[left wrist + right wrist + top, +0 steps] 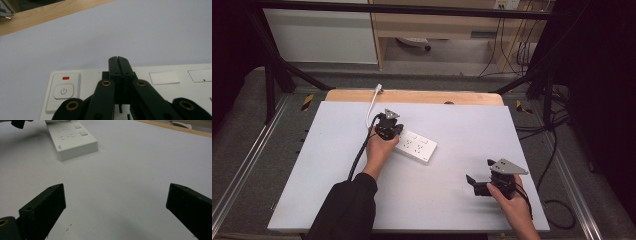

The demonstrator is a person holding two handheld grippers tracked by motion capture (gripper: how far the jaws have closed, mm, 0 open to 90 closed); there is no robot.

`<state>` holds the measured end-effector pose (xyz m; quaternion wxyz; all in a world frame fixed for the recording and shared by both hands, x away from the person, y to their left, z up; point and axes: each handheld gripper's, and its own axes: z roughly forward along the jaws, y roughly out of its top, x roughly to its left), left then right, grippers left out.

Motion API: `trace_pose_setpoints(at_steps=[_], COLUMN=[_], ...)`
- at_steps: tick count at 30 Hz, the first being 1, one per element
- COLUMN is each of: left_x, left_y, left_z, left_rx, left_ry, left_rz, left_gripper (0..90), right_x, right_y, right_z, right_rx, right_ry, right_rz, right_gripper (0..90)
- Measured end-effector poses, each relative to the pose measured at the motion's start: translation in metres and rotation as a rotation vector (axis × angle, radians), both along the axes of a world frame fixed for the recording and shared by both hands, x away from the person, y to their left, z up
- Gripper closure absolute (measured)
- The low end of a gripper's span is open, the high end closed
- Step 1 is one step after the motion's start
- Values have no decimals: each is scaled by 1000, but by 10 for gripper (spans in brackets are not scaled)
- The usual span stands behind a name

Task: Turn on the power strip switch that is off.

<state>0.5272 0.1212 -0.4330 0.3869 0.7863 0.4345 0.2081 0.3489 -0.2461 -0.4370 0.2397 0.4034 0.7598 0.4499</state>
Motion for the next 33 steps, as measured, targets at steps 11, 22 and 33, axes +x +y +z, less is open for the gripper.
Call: trace_pose_setpoints(at_steps=[11,22,33], left_x=[0,1,0], left_y=[0,0,5], left_z=[-1,-1,-4], left_rx=[3,-1,0], left_ry=[-7,-1,-23], left_rz=[-11,-3,-28], left_gripper=[900,900,900], right_x=[0,0,1], right_y=[0,0,0], right_z=[0,0,-1], right_rx=[-1,-4,-4], right_ry=[0,2,5], right_rz=[1,3,5], right_gripper=[31,30,30])
